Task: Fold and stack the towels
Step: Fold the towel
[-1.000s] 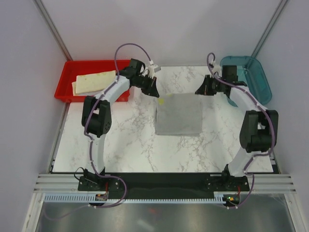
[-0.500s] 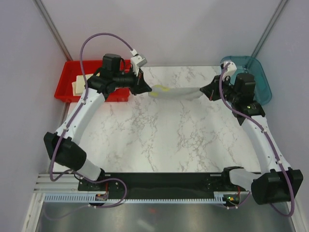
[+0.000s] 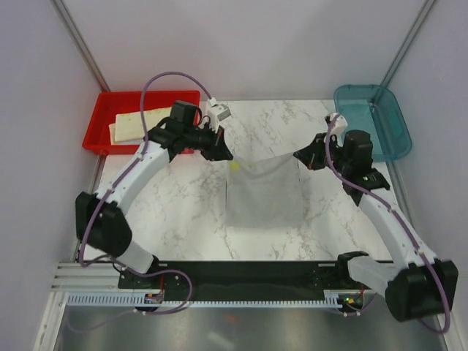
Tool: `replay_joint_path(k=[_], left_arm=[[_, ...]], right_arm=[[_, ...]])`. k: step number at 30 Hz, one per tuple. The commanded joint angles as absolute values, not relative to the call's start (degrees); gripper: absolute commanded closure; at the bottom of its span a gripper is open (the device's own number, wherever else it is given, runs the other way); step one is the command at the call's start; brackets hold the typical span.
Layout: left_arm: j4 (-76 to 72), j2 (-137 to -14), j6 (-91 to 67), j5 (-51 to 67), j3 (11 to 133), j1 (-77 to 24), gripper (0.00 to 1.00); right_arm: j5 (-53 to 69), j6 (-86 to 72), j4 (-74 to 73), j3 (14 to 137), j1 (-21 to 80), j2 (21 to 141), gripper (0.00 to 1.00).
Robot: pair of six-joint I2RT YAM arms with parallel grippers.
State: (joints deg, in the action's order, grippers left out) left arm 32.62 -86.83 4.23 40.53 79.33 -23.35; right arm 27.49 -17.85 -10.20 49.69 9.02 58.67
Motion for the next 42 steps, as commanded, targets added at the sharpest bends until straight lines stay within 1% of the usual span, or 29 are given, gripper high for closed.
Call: replay_joint_path(k=[1,2,3,4,5,6,9,10,12,13,14,15,16,17,18,20,21,23,25,27,28,29,31,32,34,36,38,42], left_arm=[[27.9,-98.4,1.1,36.2,81.3,-23.1,0.98],[27.1,-101.6,1.0,35.1,83.7,-23.1,0.98],[26.5,-104.4,0.9,34.3,85.3,-22.9,0.98],[26.5,-110.8,1.1,33.8,87.3,-22.7,0.98],[26.5,-113.6,1.0,33.1,91.5,-22.3,0.98],[27.0,-116.3,0.9,33.0,93.8,-21.9,0.98],[27.3,-125.7,0.5,32.4,102.5,-20.0,0.98],[27.4,-127.3,0.5,31.8,104.6,-19.6,0.97],[27.5,-131.0,0.6,30.5,109.8,-19.1,0.91],[27.6,-132.0,0.5,30.1,111.2,-18.6,0.78],[27.5,-133.0,0.5,28.3,113.7,-18.6,0.70],[27.5,-133.9,0.5,27.4,114.5,-18.5,0.61],[27.8,-134.2,0.5,25.8,115.3,-18.5,0.58],[27.9,-134.2,0.5,24.7,116.1,-18.5,0.54],[27.9,-133.2,0.5,24.2,116.2,-18.5,0.46],[28.0,-131.1,0.5,22.7,114.5,-18.5,0.43],[28.0,-129.5,0.5,21.7,113.7,-18.5,0.42],[28.0,-124.1,-1.9,19.6,109.5,-18.5,0.41],[27.9,-117.9,-3.6,20.6,105.8,-19.0,0.41],[28.0,-114.0,-6.1,21.9,98.8,-19.6,0.42],[27.8,-109.9,-8.5,23.8,96.1,-20.0,0.43],[27.0,-108.1,-9.7,27.6,90.0,-20.4,0.44],[23.6,-104.3,-11.0,30.6,83.7,-22.8,0.46],[22.3,-101.4,-11.5,31.7,78.4,-23.8,0.46],[20.7,-99.9,-12.4,31.6,74.4,-26.5,0.46],[20.0,-100.1,-14.8,31.6,69.9,-28.6,0.46],[17.1,-101.2,-16.2,34.1,65.6,-29.4,0.48],[16.0,-102.8,-18.5,30.8,61.4,-30.8,0.49]], right_arm=[[25.4,-20.1,0.4,47.5,9.1,70.6,1.00],[24.7,-19.6,4.5,47.7,9.1,73.7,1.00],[24.1,-19.3,5.9,49.5,9.1,80.5,1.00],[23.6,-18.9,6.4,51.0,9.1,84.4,1.00],[24.0,-18.0,6.7,53.1,9.1,88.4,1.00],[24.3,-17.8,6.6,57.6,9.1,96.0,1.00],[24.3,-17.8,5.7,65.7,8.7,107.2,1.00],[24.1,-17.5,5.7,67.3,8.7,109.0,1.00],[23.1,-17.0,4.6,72.0,8.5,112.8,0.99],[23.0,-16.4,4.1,73.6,8.5,113.7,0.96],[22.8,-16.3,3.2,75.2,8.4,114.6,0.91],[21.8,-16.3,2.4,78.4,8.5,115.7,0.77],[21.2,-16.4,1.6,79.9,8.4,116.1,0.70],[20.6,-16.7,0.1,81.3,8.3,116.4,0.58],[18.6,-17.0,-2.3,83.8,8.3,116.0,0.53],[16.6,-17.9,-6.0,85.1,8.3,114.4,0.47],[15.8,-18.3,-7.1,84.8,8.4,111.8,0.45],[11.4,-20.8,-11.4,83.5,8.5,108.6,0.43],[9.5,-23.4,-15.0,80.7,8.5,103.9,0.43],[10.0,-26.2,-18.9,75.8,8.9,99.2,0.48],[10.1,-27.1,-19.4,73.6,9.1,97.4,0.51],[11.5,-27.8,-19.3,69.2,9.5,95.7,0.55],[12.0,-27.6,-19.5,65.8,11.3,92.1,0.62],[12.7,-27.5,-19.8,64.4,11.9,91.2,0.65],[16.8,-28.3,-19.3,60.3,13.0,89.7,0.66],[17.5,-28.7,-19.2,57.0,14.8,88.8,0.67],[17.7,-29.2,-18.8,53.4,16.1,87.9,0.67],[16.6,-30.3,-17.0,46.9,17.7,85.5,0.67]])
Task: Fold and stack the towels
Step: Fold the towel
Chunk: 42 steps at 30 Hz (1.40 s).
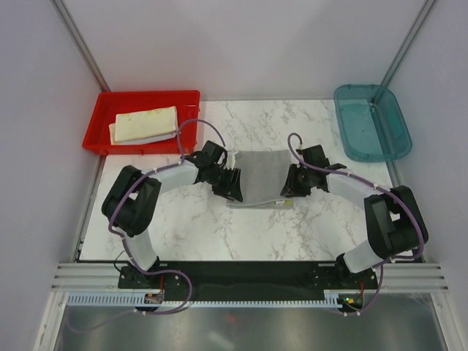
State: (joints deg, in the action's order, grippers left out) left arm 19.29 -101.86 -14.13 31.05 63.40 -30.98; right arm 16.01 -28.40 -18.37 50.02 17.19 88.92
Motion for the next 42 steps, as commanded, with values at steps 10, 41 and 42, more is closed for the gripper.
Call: replay_joint_path(k=[10,41,42], left_arm=[[16.8,-101.8,-18.9,24.4,57.9,-30.8,0.49],[19.7,-93.4,-22.7,16.3,54.6,-33.3,0.50],[19.8,-93.3,-22.7,16.4,55.1,-33.3,0.50]], right_arm=[[15.3,-30.7,-10.2,36.7,18.3,84.5,0.67],[12.1,-35.9,-19.0,37.4,18.4,73.3,0.56],[12.8,-36.6,-19.0,37.5,18.3,73.1,0.56]])
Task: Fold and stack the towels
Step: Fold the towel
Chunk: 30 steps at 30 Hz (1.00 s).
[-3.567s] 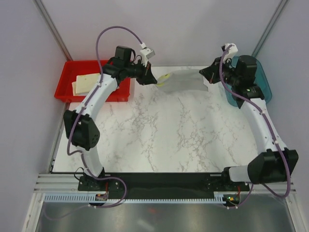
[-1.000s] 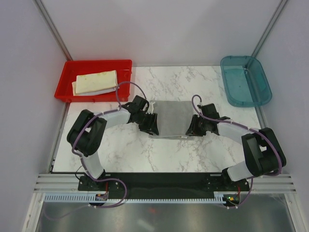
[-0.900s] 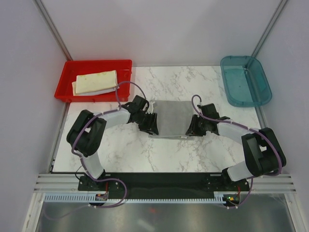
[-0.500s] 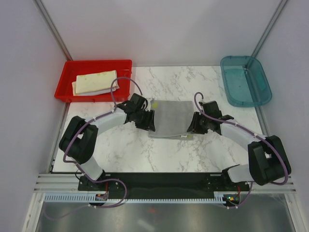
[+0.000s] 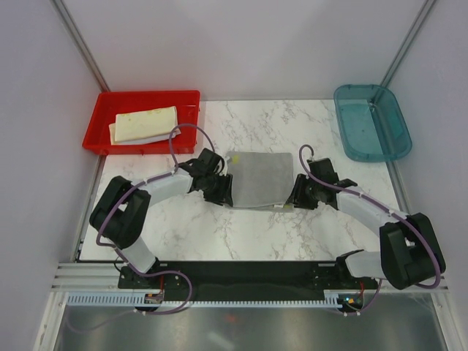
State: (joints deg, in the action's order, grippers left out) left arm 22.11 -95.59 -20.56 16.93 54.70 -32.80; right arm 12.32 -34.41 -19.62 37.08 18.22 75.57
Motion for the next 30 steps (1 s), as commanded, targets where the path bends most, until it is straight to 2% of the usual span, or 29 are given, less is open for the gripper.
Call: replay_joint_path(k=[1,8,19,30], left_arm=[[19.8,-93.2,-22.6,16.5,55.4,-33.3,0.50],[20.3,-94.7,-22.3,15.7,56.3,-33.3,0.49],[20.4,-95.0,-22.3,16.3,56.5,-33.3,0.50],[17.8,-90.4,-24.8,20.7,57.2,-33.4,0.52]], right_arm=[[13.0,-37.3,-19.1,37.8,18.4,72.9,0.55],[9.1,-46.5,-17.7,34.4,18.3,70.1,0.49],[6.8,-51.7,-15.6,33.8,18.4,72.2,0.49],[7.2,-55.0,-11.3,32.5,18.4,75.2,0.54]])
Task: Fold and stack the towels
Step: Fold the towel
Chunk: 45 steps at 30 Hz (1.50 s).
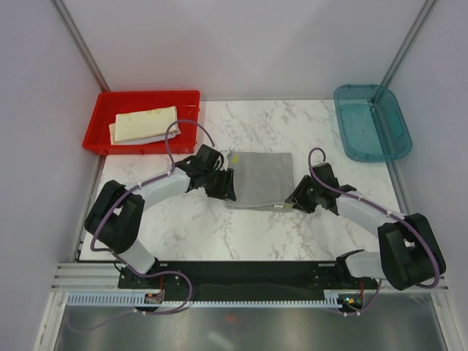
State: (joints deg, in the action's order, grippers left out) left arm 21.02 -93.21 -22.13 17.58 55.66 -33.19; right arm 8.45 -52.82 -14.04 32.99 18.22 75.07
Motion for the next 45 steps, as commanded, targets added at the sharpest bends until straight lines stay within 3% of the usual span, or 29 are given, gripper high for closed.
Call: replay_joint_path(k=[1,5,11,12,22,32,42,45], left_arm=[[17.1,-90.4,-25.0,21.2,56.9,-33.4,0.52],[12.8,-92.5,-25.5,23.2,54.1,-33.4,0.52],[10.9,-98.0,-25.6,23.3,52.5,-33.4,0.53],[11.0,-98.5,-25.5,23.0,52.3,-33.4,0.53],[9.9,-101.1,-25.3,22.2,51.2,-33.4,0.53],[9.8,-101.1,-25.7,22.6,51.1,-33.4,0.54],[10.9,-100.3,-26.1,21.7,51.2,-33.4,0.54],[12.4,-99.7,-26.3,21.1,51.8,-33.3,0.54]], right_arm=[[6.7,-55.0,-11.3,32.4,18.4,75.1,0.55],[6.3,-55.0,-10.6,33.0,18.4,76.0,0.63],[5.1,-53.1,-10.4,35.8,18.4,77.4,0.90],[5.4,-52.0,-10.3,36.4,18.5,77.7,0.99],[7.1,-45.6,-13.2,45.0,18.5,73.9,1.00],[11.0,-44.3,-13.4,43.8,18.5,71.1,1.00],[7.6,-43.9,-16.3,30.2,18.5,64.2,1.00],[7.1,-44.7,-13.9,27.3,18.5,65.6,0.94]])
